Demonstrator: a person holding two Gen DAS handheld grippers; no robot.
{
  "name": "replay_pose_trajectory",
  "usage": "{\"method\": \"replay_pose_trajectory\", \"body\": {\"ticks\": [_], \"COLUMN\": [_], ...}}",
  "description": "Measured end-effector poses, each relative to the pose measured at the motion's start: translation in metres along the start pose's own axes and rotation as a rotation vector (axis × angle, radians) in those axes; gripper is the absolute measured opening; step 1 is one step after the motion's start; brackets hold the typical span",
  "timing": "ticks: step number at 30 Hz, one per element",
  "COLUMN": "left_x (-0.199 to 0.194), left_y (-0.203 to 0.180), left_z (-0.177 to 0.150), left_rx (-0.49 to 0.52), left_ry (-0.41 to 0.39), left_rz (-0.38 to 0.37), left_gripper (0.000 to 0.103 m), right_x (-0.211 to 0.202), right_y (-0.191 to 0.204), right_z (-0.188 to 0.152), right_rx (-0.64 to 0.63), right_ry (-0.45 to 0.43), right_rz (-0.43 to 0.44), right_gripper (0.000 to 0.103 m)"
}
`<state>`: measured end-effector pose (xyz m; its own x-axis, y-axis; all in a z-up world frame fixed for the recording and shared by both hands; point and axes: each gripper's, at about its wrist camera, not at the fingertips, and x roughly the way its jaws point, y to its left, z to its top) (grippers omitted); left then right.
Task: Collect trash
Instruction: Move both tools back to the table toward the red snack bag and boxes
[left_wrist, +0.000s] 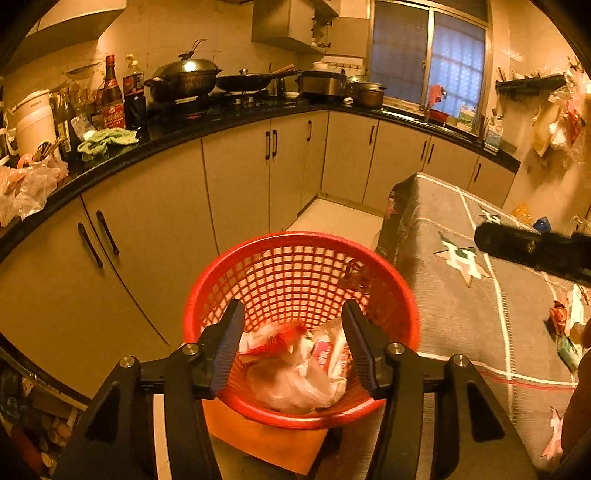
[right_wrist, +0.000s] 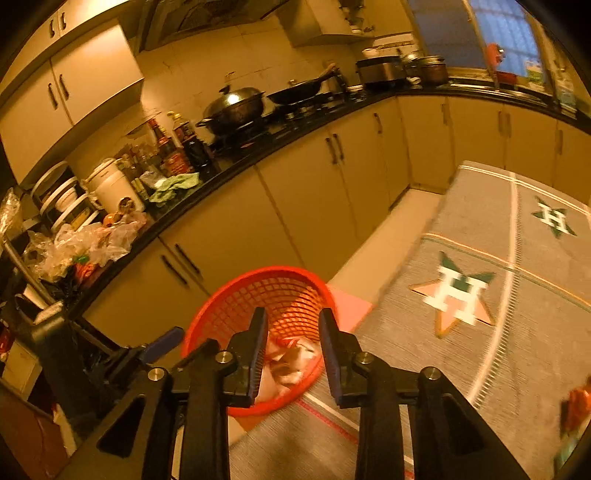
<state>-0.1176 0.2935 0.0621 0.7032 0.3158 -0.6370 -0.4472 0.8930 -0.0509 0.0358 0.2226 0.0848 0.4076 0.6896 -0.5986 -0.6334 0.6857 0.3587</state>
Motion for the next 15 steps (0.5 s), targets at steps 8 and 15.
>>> {"method": "replay_pose_trajectory", "body": {"ticks": [8, 15], "left_x": [-0.013, -0.018], "left_y": [-0.048, -0.108], "left_z": [-0.005, -0.02], "left_rx": [0.084, 0.176], "left_ry": [-0.006, 0.024], "left_rz": [-0.069, -0.143], "left_gripper": [0.055, 0.055], "right_x": [-0.044, -0.093], "right_y": [-0.032, -0.077], "right_z": [-0.027, -0.047], "right_rx": [0.044, 0.141], "right_ry": [-0.011, -0.042], "right_rz": [-0.067, -0.121], "right_gripper": [0.031, 0.031]}}
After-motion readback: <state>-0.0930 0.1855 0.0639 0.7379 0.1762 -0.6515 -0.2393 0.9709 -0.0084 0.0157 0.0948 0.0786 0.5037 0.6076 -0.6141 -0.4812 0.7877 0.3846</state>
